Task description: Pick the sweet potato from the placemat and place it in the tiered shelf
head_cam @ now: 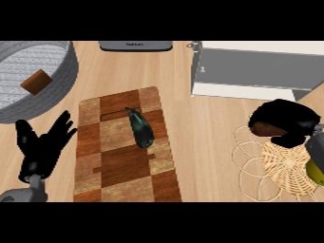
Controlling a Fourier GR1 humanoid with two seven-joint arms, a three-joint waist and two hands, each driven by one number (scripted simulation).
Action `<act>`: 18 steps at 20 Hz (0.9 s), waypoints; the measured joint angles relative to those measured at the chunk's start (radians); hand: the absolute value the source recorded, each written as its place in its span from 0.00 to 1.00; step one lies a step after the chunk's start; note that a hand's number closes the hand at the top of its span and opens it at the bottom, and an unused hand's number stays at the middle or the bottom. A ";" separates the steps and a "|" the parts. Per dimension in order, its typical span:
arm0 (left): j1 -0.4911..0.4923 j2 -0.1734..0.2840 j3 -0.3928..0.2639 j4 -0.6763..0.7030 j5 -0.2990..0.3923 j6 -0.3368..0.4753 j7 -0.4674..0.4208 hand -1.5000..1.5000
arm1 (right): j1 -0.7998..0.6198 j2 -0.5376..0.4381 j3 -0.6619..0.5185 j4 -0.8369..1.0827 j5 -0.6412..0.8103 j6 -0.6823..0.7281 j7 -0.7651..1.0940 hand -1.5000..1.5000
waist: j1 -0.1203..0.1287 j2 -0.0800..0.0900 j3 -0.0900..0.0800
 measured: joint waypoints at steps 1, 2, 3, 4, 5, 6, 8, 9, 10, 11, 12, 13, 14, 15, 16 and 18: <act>0.002 0.000 0.000 -0.006 -0.002 0.000 0.003 0.50 | 0.004 0.002 0.010 0.000 0.011 0.000 -0.015 1.00 | -0.001 0.000 0.000; 0.000 -0.006 -0.002 -0.010 -0.008 0.008 0.012 0.50 | 0.005 0.012 0.013 0.006 0.020 -0.002 -0.025 1.00 | -0.001 -0.001 -0.001; 0.003 -0.004 0.003 -0.003 -0.008 -0.001 -0.004 0.50 | 0.010 0.019 0.013 0.010 0.027 -0.013 -0.035 1.00 | -0.001 -0.003 -0.003; 0.002 -0.010 0.001 -0.005 -0.012 0.006 0.001 0.50 | 0.020 0.018 0.006 0.009 0.025 -0.022 -0.052 1.00 | -0.002 -0.004 -0.004; 0.002 -0.007 0.006 -0.002 -0.009 0.000 0.000 0.50 | 0.017 0.020 0.000 0.018 0.024 -0.022 -0.069 1.00 | -0.002 -0.004 -0.004; 0.003 -0.010 0.007 -0.001 -0.010 -0.002 -0.004 0.50 | 0.022 0.022 -0.006 0.016 0.021 -0.020 -0.085 1.00 | -0.003 -0.005 -0.004; 0.011 -0.014 0.010 -0.004 -0.013 -0.003 -0.021 0.50 | 0.034 0.036 -0.021 0.009 0.010 -0.008 -0.084 1.00 | -0.005 -0.006 -0.004; 0.013 -0.017 0.009 -0.004 -0.016 -0.001 -0.025 0.50 | 0.032 0.062 -0.036 0.005 -0.003 0.017 -0.041 1.00 | -0.007 -0.007 -0.005; 0.016 -0.017 0.010 -0.007 -0.017 0.002 -0.023 0.50 | 0.039 0.091 -0.056 0.005 -0.015 0.032 0.015 1.00 | -0.011 -0.008 -0.007; 0.023 -0.015 0.012 -0.009 -0.018 0.002 -0.029 0.50 | 0.043 0.127 -0.077 0.006 -0.028 0.050 0.082 1.00 | -0.015 -0.012 -0.010; 0.026 -0.011 0.016 -0.013 -0.017 0.003 -0.021 0.50 | 0.051 0.163 -0.104 0.007 -0.043 0.061 0.148 1.00 | -0.022 -0.015 -0.012; 0.030 -0.009 0.018 -0.014 -0.017 0.004 -0.020 0.50 | 0.058 0.203 -0.132 0.009 -0.058 0.067 0.219 1.00 | -0.028 -0.017 -0.015; 0.035 -0.009 0.019 -0.018 -0.016 0.005 -0.018 0.50 | 0.063 0.243 -0.158 0.006 -0.073 0.070 0.287 1.00 | -0.033 -0.020 -0.017; 0.038 -0.008 0.021 -0.021 -0.014 0.004 -0.016 0.50 | 0.062 0.283 -0.180 -0.007 -0.084 0.076 0.355 1.00 | -0.036 -0.022 -0.019; 0.042 -0.004 0.026 -0.022 -0.013 0.004 -0.014 0.50 | 0.068 0.324 -0.192 -0.027 -0.089 0.073 0.420 1.00 | -0.040 -0.024 -0.019; 0.048 -0.003 0.028 -0.027 -0.010 0.003 -0.012 0.50 | 0.077 0.389 -0.209 -0.080 -0.101 0.057 0.535 1.00 | -0.046 -0.024 -0.019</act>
